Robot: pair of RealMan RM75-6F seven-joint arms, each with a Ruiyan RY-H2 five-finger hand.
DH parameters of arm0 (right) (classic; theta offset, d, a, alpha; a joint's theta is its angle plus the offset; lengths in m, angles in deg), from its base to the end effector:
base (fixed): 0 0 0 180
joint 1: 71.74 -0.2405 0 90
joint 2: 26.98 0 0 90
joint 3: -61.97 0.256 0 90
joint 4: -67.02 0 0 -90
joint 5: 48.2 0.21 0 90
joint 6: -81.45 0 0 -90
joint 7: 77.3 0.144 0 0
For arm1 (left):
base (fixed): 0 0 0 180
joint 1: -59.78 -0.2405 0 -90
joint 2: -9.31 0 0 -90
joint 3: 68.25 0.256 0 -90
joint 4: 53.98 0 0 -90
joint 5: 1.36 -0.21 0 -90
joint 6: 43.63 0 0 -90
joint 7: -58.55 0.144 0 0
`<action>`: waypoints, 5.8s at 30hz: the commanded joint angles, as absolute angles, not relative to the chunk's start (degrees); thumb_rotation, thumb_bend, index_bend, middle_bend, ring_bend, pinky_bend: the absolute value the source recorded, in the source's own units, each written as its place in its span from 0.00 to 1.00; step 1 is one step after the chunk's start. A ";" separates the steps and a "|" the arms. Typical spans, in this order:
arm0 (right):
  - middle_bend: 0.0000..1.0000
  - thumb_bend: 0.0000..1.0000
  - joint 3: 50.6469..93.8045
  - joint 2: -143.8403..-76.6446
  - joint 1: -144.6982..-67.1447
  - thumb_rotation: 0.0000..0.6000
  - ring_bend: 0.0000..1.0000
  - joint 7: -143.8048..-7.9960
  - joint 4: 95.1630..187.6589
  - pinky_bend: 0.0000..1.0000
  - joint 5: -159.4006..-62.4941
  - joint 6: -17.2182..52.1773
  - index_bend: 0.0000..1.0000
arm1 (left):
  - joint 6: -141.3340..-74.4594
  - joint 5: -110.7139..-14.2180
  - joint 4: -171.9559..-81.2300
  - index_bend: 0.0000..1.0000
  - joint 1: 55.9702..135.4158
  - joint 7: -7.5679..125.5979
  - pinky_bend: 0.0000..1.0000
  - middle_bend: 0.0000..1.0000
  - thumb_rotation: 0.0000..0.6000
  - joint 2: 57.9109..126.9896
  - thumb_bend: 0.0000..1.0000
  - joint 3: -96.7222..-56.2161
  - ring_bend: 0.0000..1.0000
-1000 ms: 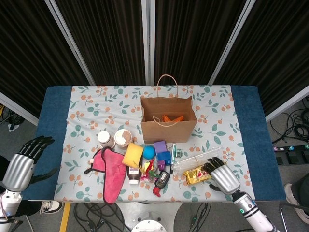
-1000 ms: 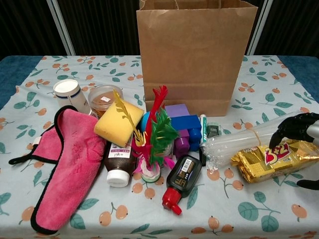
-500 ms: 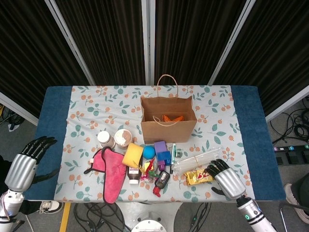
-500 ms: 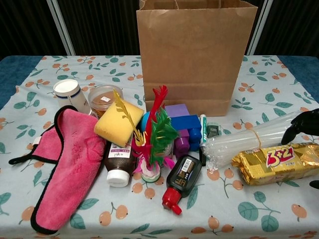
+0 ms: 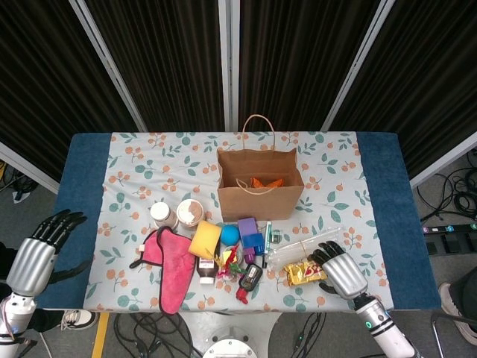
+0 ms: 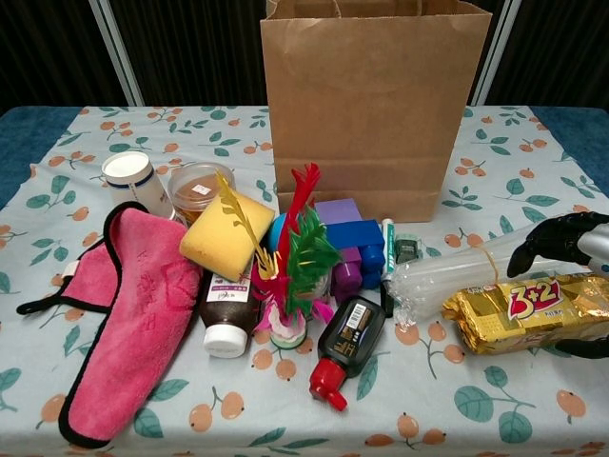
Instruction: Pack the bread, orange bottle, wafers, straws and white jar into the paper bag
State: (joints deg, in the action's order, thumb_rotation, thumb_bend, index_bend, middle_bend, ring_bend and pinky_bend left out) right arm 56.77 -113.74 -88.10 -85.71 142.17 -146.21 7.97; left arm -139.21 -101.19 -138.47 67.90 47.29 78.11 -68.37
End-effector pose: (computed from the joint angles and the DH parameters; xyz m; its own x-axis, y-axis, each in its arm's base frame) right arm -0.2710 -0.1981 -0.0009 0.5436 -0.1905 0.8175 -0.7873 -0.4533 0.4179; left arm -0.2817 0.1833 0.1473 0.2409 -0.0977 0.9656 0.9117 -0.3183 -0.2597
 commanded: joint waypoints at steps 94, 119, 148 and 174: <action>0.22 0.00 91.79 -119.47 -119.79 1.00 0.05 -119.26 170.14 0.06 -112.31 -1.60 0.13 | -138.01 -98.04 -135.05 0.23 68.87 41.54 0.22 0.29 1.00 78.03 0.10 -69.61 0.15; 0.28 0.00 59.86 -104.03 -98.91 1.00 0.13 -100.81 159.30 0.14 -127.50 15.20 0.21 | -138.14 -99.34 -137.30 0.23 69.05 43.60 0.22 0.29 1.00 77.91 0.10 -69.10 0.15; 0.41 0.13 61.31 -116.43 -100.83 1.00 0.29 -103.87 146.49 0.31 -128.98 20.40 0.42 | -138.74 -100.02 -135.28 0.23 68.73 44.19 0.22 0.29 1.00 78.83 0.10 -68.63 0.15; 0.52 0.23 80.85 -87.27 -100.12 1.00 0.41 -95.25 196.61 0.44 -128.69 1.45 0.58 | -138.07 -100.80 -137.93 0.23 69.60 45.50 0.22 0.29 1.00 78.37 0.10 -68.66 0.15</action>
